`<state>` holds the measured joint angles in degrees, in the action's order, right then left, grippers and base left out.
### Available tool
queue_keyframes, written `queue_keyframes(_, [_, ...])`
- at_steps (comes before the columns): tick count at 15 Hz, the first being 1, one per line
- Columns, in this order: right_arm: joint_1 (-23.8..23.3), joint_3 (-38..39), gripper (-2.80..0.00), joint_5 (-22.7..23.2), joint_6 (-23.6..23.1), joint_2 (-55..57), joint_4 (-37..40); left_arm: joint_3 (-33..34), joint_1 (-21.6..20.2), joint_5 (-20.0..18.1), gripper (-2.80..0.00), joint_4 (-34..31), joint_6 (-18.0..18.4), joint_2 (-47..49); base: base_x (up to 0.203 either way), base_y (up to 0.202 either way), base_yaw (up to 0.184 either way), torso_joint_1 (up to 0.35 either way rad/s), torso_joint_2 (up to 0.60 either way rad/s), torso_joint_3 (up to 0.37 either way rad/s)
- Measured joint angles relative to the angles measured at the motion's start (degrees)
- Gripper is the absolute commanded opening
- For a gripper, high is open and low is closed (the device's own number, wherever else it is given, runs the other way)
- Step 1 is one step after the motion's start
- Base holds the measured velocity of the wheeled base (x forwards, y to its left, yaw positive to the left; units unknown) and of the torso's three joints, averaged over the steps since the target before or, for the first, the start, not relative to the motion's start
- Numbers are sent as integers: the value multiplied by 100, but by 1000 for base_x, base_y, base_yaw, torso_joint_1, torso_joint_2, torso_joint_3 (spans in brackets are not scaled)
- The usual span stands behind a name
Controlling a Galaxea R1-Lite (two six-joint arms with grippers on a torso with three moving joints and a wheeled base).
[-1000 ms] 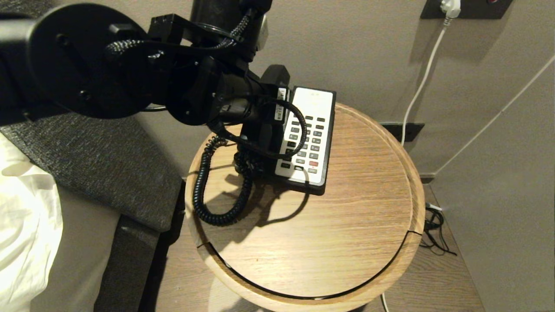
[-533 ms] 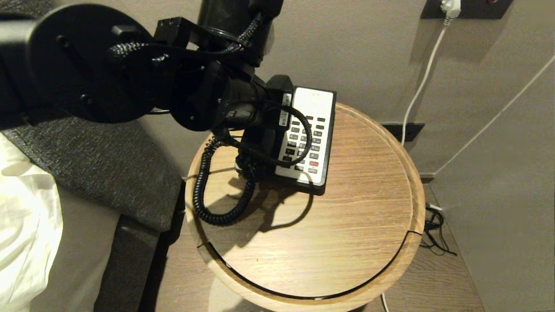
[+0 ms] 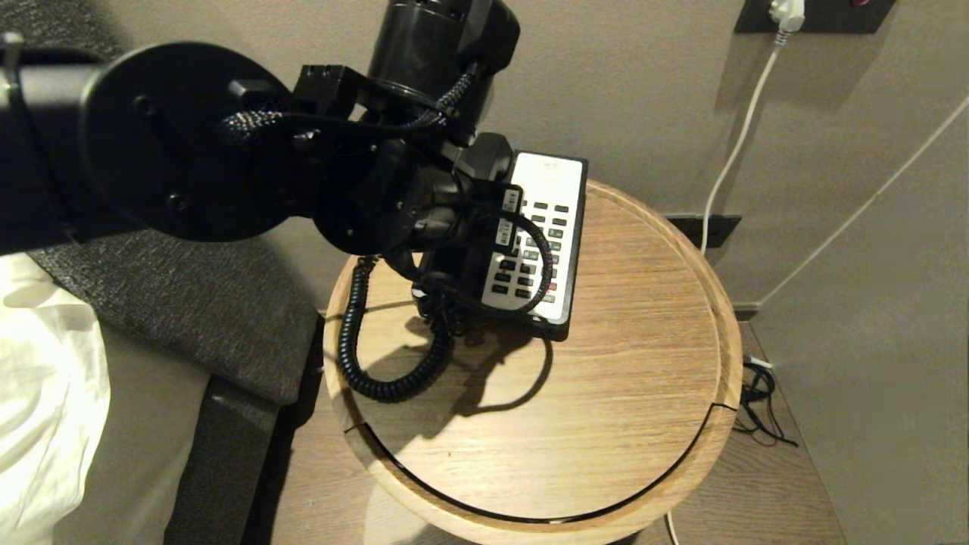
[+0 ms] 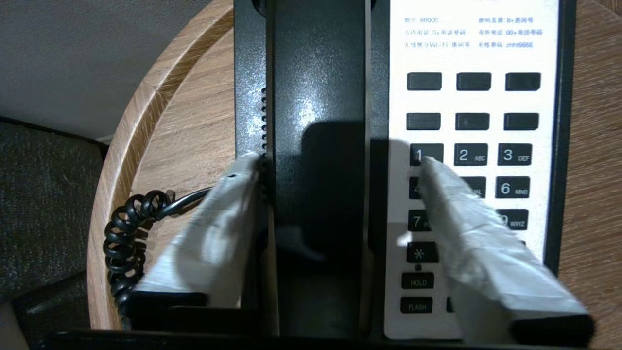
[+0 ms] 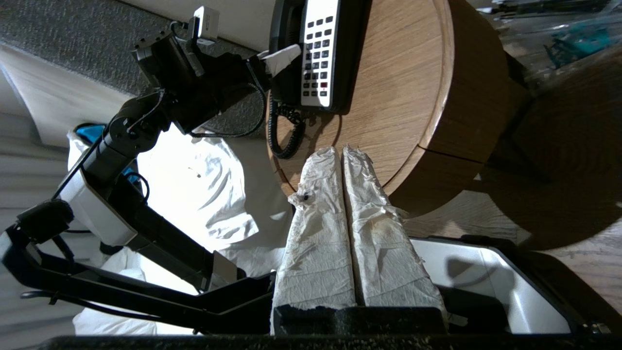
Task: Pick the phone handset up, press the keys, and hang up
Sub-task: Put the handset back, then end the call using the dial pad
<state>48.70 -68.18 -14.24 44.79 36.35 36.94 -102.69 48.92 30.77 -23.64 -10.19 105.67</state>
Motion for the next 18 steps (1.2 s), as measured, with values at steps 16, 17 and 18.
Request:
queue_keyframes(16, [24, 857, -280, -11, -105, -179, 51, 2891, -2, -343, -280, -91, -433, -3498, 0, 0, 0, 0, 0, 0])
queue_keyframes(17, [27, 833, -280, -12, -138, -90, 65, 3250, -7, -440, -280, -74, -442, -3931, 0, 0, 0, 0, 0, 0])
queue_keyframes(18, [27, 769, -280, -9, -203, 44, 60, 3568, -34, -551, -280, -57, -448, -4356, 0, 0, 0, 0, 0, 0])
